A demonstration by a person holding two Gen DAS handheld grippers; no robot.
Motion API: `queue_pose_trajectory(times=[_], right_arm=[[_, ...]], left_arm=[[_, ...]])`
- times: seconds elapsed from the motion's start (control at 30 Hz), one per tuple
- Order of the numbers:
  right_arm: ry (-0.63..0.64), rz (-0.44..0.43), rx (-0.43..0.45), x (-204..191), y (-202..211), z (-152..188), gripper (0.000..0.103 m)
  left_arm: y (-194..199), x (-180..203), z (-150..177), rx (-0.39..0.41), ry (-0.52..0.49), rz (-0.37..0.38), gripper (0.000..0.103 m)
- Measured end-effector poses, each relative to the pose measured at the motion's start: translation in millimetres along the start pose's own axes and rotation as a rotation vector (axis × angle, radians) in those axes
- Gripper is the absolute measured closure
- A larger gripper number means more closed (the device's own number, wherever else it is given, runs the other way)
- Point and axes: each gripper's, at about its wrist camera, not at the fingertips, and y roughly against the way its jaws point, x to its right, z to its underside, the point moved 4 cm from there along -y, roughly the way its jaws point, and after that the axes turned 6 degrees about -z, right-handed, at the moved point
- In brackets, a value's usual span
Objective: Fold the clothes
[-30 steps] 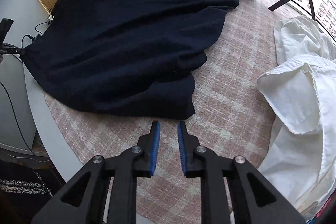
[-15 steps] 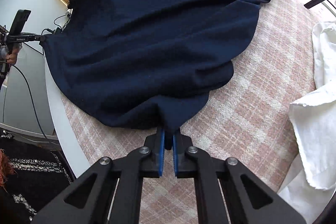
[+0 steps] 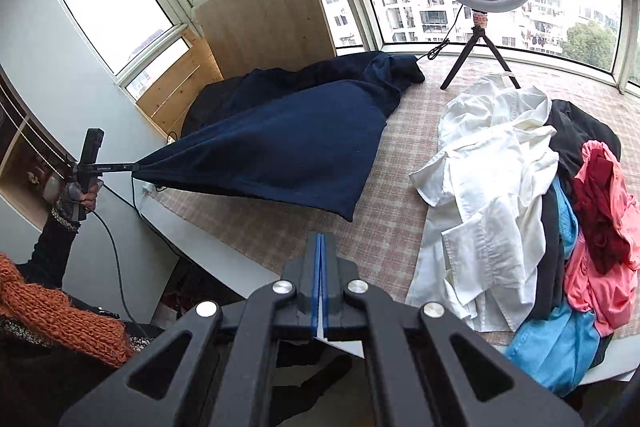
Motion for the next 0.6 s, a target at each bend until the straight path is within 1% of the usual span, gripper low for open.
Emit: queue_pose_trajectory(times=[0.07, 0.13, 0.2, 0.27, 0.3, 0.37, 0.4, 0.43, 0.5, 0.53, 0.6], right_arm=[[-0.048, 0.001, -0.030, 15, -27, 15, 0.101], [-0.087, 0.003, -0.069, 29, -57, 30, 0.099], [-0.085, -0.005, -0.144, 36, -106, 37, 0.097], [-0.075, -0.021, -0.204, 41, -156, 38, 0.097], [-0.056, -0.020, -0.234, 42, -179, 38, 0.096], [0.032, 0.032, -0.305, 41, -218, 38, 0.096], [0.075, 0.053, -0.339, 39, -232, 39, 0.096], [0.111, 0.054, -0.371, 37, -244, 40, 0.095], [0.171, 0.055, -0.416, 35, -262, 40, 0.085], [0.192, 0.078, -0.430, 36, -268, 39, 0.077], [0.215, 0.102, -0.445, 39, -274, 35, 0.075]], left_arm=[[-25, -11, 15, -0.050, 0.038, -0.013, 0.101], [-46, -20, 20, -0.079, 0.061, -0.033, 0.101], [-62, -29, 19, -0.103, 0.085, -0.033, 0.101], [-73, -37, 15, -0.120, 0.104, -0.054, 0.101], [-77, -38, 13, -0.129, 0.106, -0.053, 0.101], [-83, -41, 10, -0.146, 0.101, -0.051, 0.101], [-85, -42, 9, -0.154, 0.098, -0.054, 0.101], [-87, -42, 9, -0.162, 0.090, -0.055, 0.101], [-92, -41, 10, -0.175, 0.073, -0.064, 0.101], [-95, -41, 11, -0.181, 0.071, -0.061, 0.101], [-100, -43, 10, -0.192, 0.073, -0.051, 0.101]])
